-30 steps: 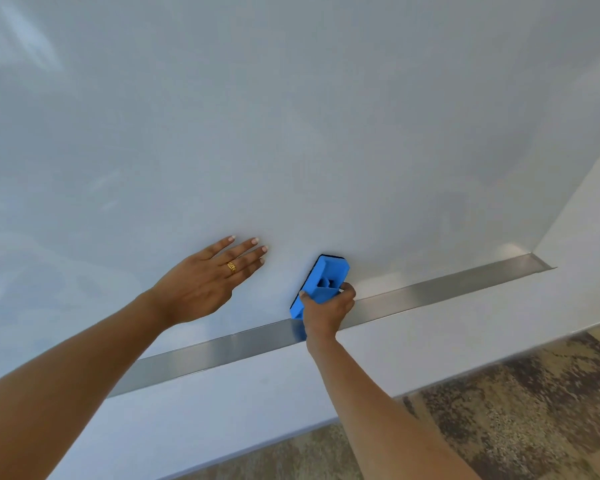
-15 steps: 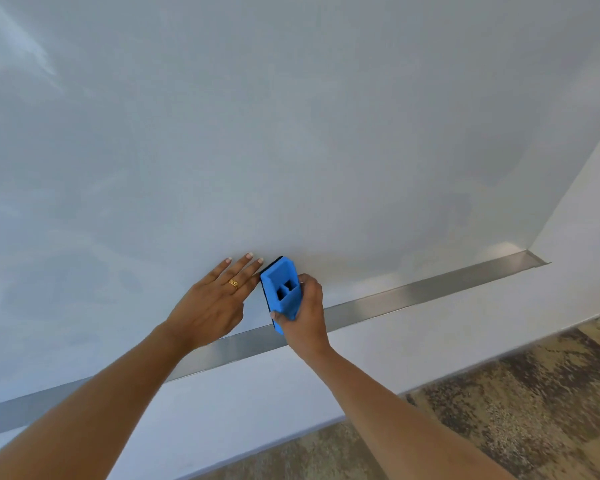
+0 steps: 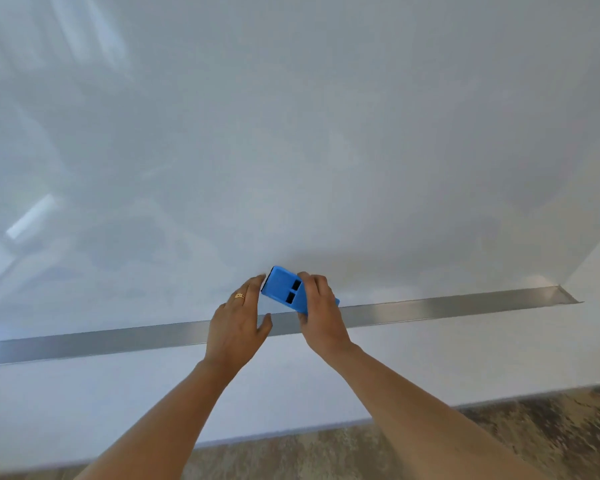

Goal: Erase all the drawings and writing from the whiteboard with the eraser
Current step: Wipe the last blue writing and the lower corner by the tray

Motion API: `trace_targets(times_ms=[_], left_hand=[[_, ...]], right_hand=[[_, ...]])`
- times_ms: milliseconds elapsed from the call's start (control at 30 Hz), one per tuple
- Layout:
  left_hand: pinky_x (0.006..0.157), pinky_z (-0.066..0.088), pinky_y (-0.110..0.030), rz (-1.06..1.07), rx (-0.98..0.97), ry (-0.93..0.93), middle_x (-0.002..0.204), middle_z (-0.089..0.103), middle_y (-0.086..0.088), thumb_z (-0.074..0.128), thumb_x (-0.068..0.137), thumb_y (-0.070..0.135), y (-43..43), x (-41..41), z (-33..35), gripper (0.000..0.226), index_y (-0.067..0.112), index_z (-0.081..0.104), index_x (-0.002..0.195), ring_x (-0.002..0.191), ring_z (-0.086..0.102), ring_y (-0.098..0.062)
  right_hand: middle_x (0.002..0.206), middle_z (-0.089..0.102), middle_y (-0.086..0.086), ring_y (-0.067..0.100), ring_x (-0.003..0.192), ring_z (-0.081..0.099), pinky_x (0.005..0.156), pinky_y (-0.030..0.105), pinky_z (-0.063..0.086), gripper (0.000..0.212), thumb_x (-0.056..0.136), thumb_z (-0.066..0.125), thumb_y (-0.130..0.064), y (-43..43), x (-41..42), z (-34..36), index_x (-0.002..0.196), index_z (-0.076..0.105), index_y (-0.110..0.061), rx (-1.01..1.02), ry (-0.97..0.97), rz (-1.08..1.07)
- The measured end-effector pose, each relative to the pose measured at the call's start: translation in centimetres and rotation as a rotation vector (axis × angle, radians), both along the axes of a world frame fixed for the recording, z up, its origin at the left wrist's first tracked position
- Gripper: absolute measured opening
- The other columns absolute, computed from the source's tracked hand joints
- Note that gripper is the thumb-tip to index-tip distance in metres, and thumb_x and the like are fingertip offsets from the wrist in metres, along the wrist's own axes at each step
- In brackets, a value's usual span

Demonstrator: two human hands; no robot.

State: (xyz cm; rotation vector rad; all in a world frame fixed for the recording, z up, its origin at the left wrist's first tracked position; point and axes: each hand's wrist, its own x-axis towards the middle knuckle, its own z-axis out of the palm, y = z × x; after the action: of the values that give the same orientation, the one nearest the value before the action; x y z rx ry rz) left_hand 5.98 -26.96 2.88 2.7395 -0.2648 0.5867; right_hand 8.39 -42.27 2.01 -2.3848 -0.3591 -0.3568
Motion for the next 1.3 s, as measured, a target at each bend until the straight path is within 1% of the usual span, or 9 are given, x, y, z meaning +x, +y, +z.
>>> trace_targets(times_ms=[100,300,467,633,800,867,967,1067,1300], left_hand=[[0.064,0.055,-0.035,0.011,0.071,-0.023,0.120,0.062,-0.010,0.083,0.057,0.013,0.2,-1.2,0.2,0.074,0.006,0.053,0.124,0.099,0.066,-0.027],[0.078,0.055,-0.042,0.076,0.247,-0.006,0.122,0.062,-0.012,0.089,0.045,0.018,2.4,-2.8,0.4,0.080,0.006,0.061,0.119,0.108,0.062,-0.028],[0.082,0.054,-0.042,0.075,0.364,-0.015,0.117,0.065,-0.013,0.092,0.039,0.017,5.4,-3.2,0.7,0.076,0.004,0.067,0.110,0.107,0.064,-0.027],[0.081,0.054,-0.038,0.093,0.376,0.016,0.111,0.068,-0.012,0.092,0.042,0.020,9.2,-3.3,-0.2,0.071,0.003,0.069,0.107,0.101,0.066,-0.026],[0.076,0.055,-0.034,0.101,0.288,0.068,0.104,0.070,-0.011,0.090,0.043,0.016,14.4,-3.0,-1.7,0.067,0.002,0.070,0.105,0.095,0.068,-0.025],[0.086,0.052,-0.035,0.100,0.227,0.125,0.115,0.066,-0.014,0.085,0.055,0.016,16.2,-3.0,-2.6,0.065,0.000,0.064,0.114,0.106,0.064,-0.027],[0.113,0.022,-0.029,0.079,0.192,0.252,0.149,0.033,-0.011,0.057,0.089,0.024,18.3,-3.0,-3.4,0.064,0.004,0.031,0.144,0.139,0.029,-0.022],[0.114,0.010,-0.025,0.091,0.159,0.312,0.156,0.018,-0.005,0.047,0.094,0.029,20.1,-2.5,-4.1,0.065,0.009,0.017,0.148,0.144,0.014,-0.016],[0.117,0.010,-0.028,0.083,0.130,0.405,0.156,0.017,-0.007,0.046,0.094,0.029,22.4,-1.9,-6.0,0.065,0.009,0.016,0.149,0.144,0.011,-0.018]], right_hand=[[0.128,0.039,0.007,0.023,0.112,0.047,0.094,0.034,0.046,0.062,0.081,0.059,0.004,0.7,-0.2,0.2,0.136,0.037,-0.016,-0.092,-0.011,0.043],[0.134,0.032,0.006,0.023,0.116,0.040,0.097,0.032,0.042,0.064,0.086,0.053,0.000,3.0,-1.0,1.3,0.141,0.028,-0.020,-0.245,-0.037,0.104],[0.138,0.030,0.007,0.023,0.123,0.034,0.101,0.029,0.036,0.065,0.090,0.050,-0.001,6.4,-1.3,2.2,0.145,0.021,-0.019,-0.293,-0.060,0.141],[0.145,0.025,0.008,0.022,0.134,0.022,0.113,0.032,0.021,0.070,0.089,0.046,0.005,11.1,-1.8,2.2,0.148,0.015,-0.017,-0.352,-0.059,0.176],[0.143,0.031,0.009,0.025,0.134,0.025,0.115,0.037,0.017,0.069,0.086,0.048,0.007,16.5,-1.9,0.7,0.146,0.019,-0.010,-0.372,-0.044,0.197],[0.142,0.035,0.012,0.028,0.134,0.027,0.114,0.039,0.019,0.066,0.085,0.049,0.009,18.4,-2.0,0.0,0.144,0.024,-0.006,-0.354,-0.027,0.214],[0.142,0.037,0.012,0.027,0.134,0.028,0.115,0.037,0.018,0.059,0.087,0.048,0.009,20.7,-1.8,-0.8,0.141,0.030,-0.005,-0.311,0.019,0.227],[0.143,0.036,0.009,0.023,0.135,0.026,0.115,0.034,0.018,0.056,0.088,0.045,0.009,22.7,-1.5,-1.6,0.140,0.032,-0.007,-0.292,0.046,0.229],[0.147,0.031,0.004,0.017,0.139,0.022,0.110,0.025,0.024,0.055,0.091,0.043,0.005,25.5,-1.0,-4.4,0.142,0.029,-0.010,-0.228,0.156,0.195]])
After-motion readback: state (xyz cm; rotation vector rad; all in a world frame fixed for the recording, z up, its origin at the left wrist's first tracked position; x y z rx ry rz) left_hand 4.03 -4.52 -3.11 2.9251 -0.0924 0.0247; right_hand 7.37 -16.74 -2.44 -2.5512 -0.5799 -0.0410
